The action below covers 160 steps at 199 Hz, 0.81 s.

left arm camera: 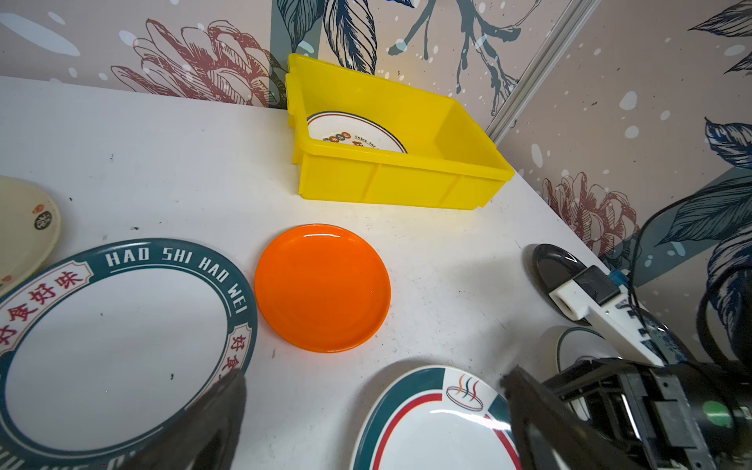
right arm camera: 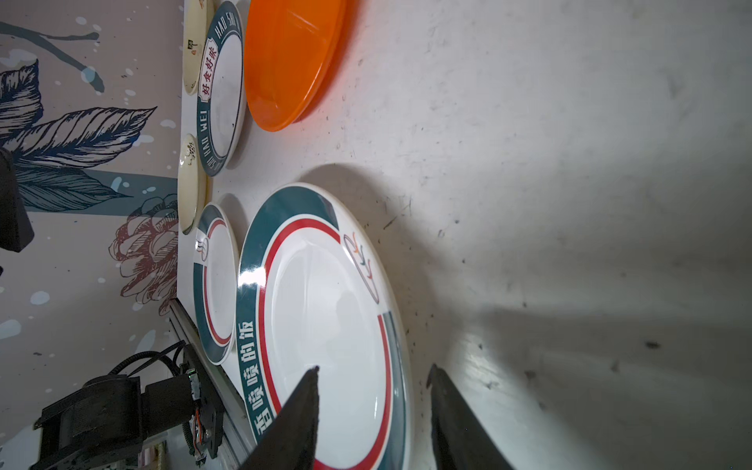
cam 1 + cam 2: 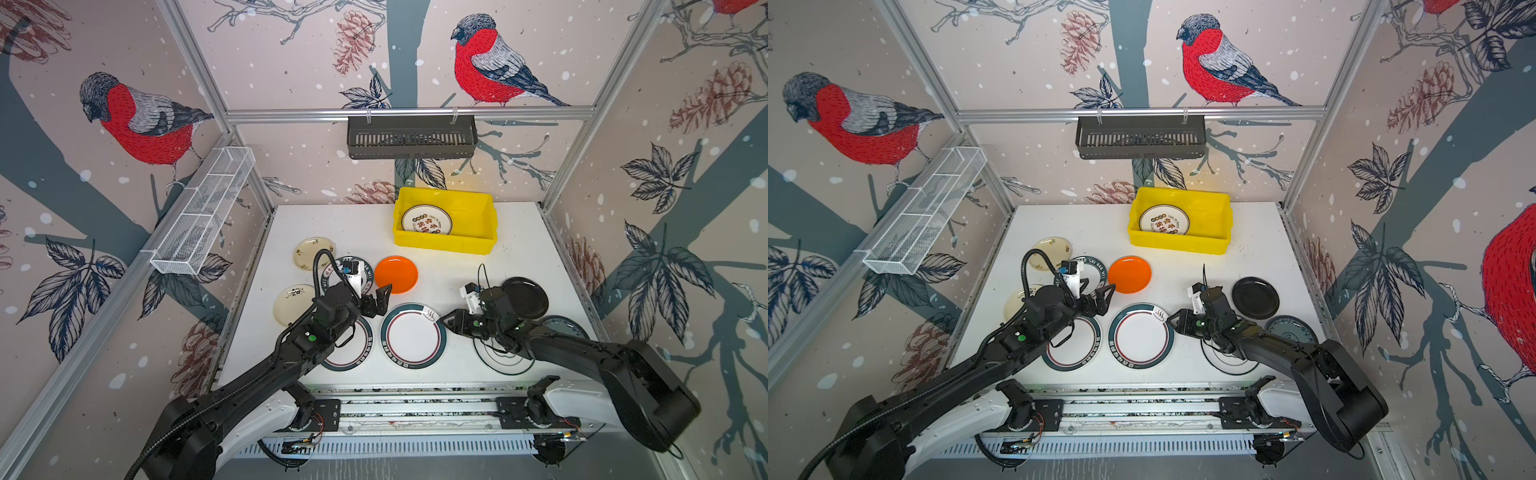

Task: Place the plates into the plastic bin on the countertop
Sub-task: Pick up the plate from the bottom-center of the table.

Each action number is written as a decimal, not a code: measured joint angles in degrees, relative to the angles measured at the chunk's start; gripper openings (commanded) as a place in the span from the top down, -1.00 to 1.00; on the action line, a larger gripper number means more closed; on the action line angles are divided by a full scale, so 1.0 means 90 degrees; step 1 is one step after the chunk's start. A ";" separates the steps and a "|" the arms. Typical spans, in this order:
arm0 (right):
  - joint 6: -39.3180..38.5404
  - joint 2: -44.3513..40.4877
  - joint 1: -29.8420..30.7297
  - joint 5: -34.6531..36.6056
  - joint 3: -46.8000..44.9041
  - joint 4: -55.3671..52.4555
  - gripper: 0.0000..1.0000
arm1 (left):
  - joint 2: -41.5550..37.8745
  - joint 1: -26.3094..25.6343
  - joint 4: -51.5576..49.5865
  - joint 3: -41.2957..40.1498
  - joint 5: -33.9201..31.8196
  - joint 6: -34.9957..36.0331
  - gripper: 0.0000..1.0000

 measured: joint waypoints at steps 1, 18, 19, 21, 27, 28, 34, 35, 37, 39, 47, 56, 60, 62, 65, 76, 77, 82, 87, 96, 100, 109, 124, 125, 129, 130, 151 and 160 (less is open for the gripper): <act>0.0000 0.0019 0.0007 0.0000 -0.0002 0.0012 0.20 | -0.0012 0.0000 -0.0005 -0.0010 0.0010 -0.0007 -0.96; 0.0000 0.0202 0.0044 -0.0010 -0.0032 0.0095 0.29 | -0.0223 -0.0002 -0.0121 -0.0330 0.0083 -0.0155 -0.96; 0.0000 0.0206 0.0044 -0.0010 -0.0032 0.0095 0.29 | -0.0228 -0.0002 -0.0129 -0.0342 0.0087 -0.0163 -0.96; 0.0000 0.0223 0.0046 -0.0010 -0.0036 0.0095 0.30 | -0.0243 -0.0002 -0.0155 -0.0381 0.0090 -0.0185 -0.96; 0.0000 0.0262 0.0051 -0.0012 -0.0041 0.0100 0.30 | -0.0277 -0.0002 -0.0202 -0.0488 0.0104 -0.0231 -0.96; 0.0000 0.0270 0.0056 -0.0012 -0.0041 0.0100 0.30 | -0.0284 -0.0002 -0.0211 -0.0510 0.0112 -0.0240 -0.96; 0.0000 0.0301 0.0063 -0.0010 -0.0044 0.0100 0.30 | -0.0301 0.0000 -0.0221 -0.0590 0.0172 -0.0272 -0.96; 0.0000 0.0304 0.0066 -0.0010 -0.0044 0.0100 0.30 | -0.0306 0.0000 -0.0221 -0.0607 0.0180 -0.0274 -0.96; 0.0000 0.0313 0.0070 -0.0007 -0.0044 0.0100 0.30 | -0.0308 0.0000 -0.0219 -0.0631 0.0187 -0.0284 -0.96; -0.0002 0.0321 0.0078 -0.0005 -0.0044 0.0100 0.30 | -0.0311 0.0000 -0.0219 -0.0653 0.0189 -0.0299 -0.96; -0.0010 0.0355 0.0090 0.0000 -0.0044 0.0092 0.33 | -0.0313 -0.0002 -0.0206 -0.0724 0.0194 -0.0347 -0.96; -0.0046 0.0398 0.0104 0.0005 -0.0039 0.0083 0.35 | -0.0296 -0.0002 -0.0192 -0.0782 0.0189 -0.0396 -0.96; -0.0063 0.0415 0.0109 0.0029 -0.0039 0.0078 0.37 | -0.0282 -0.0002 -0.0172 -0.0799 0.0185 -0.0420 -0.96; -0.0078 0.0423 0.0109 0.0046 -0.0039 0.0070 0.37 | -0.0270 -0.0002 -0.0170 -0.0809 0.0182 -0.0423 -0.96; -0.0102 0.0432 0.0117 0.0068 -0.0039 0.0066 0.38 | -0.0255 0.0000 -0.0163 -0.0816 0.0180 -0.0427 -0.96; -0.0158 0.0466 0.0119 0.0092 -0.0039 0.0027 0.39 | -0.0182 -0.0002 -0.0143 -0.0840 0.0185 -0.0444 -0.96; -0.0160 0.0469 0.0121 0.0092 -0.0039 0.0024 0.39 | -0.0177 -0.0002 -0.0141 -0.0840 0.0185 -0.0444 -0.96; -0.0182 0.0476 0.0129 0.0097 -0.0039 0.0007 0.39 | -0.0131 -0.0002 -0.0124 -0.0845 0.0189 -0.0461 -0.96; -0.0197 0.0486 0.0131 0.0114 -0.0039 -0.0012 0.39 | -0.0092 -0.0002 -0.0107 -0.0848 0.0192 -0.0464 -0.96; -0.0221 0.0517 0.0134 0.0138 -0.0039 -0.0046 0.39 | -0.0015 -0.0002 -0.0041 -0.0852 0.0192 -0.0461 -0.96; -0.0231 0.0532 0.0134 0.0134 -0.0039 -0.0039 0.39 | 0.0017 -0.0002 -0.0017 -0.0852 0.0192 -0.0459 -0.96; -0.0289 0.0578 0.0134 0.0134 -0.0017 -0.0024 0.41 | 0.0109 -0.0002 0.0046 -0.0843 0.0187 -0.0430 -0.96; -0.0323 0.0658 0.0136 0.0131 0.0007 0.0036 0.41 | 0.0274 0.0000 0.0070 -0.0760 0.0146 -0.0372 -0.96; -0.0323 0.0661 0.0136 0.0131 0.0007 0.0041 0.41 | 0.0291 0.0000 0.0070 -0.0748 0.0138 -0.0357 -0.96; -0.0333 0.0685 0.0138 0.0129 0.0010 0.0070 0.42 | 0.0350 0.0000 0.0087 -0.0709 0.0119 -0.0335 -0.96; -0.0335 0.0687 0.0138 0.0129 0.0010 0.0075 0.42 | 0.0359 0.0000 0.0090 -0.0704 0.0117 -0.0333 -0.96; -0.0340 0.0733 0.0146 0.0114 0.0012 0.0148 0.43 | 0.0661 0.0000 0.0221 -0.0527 0.0027 -0.0197 -0.96; -0.0340 0.0741 0.0146 0.0112 0.0015 0.0153 0.43 | 0.0799 0.0000 0.0260 -0.0471 0.0024 -0.0185 -0.96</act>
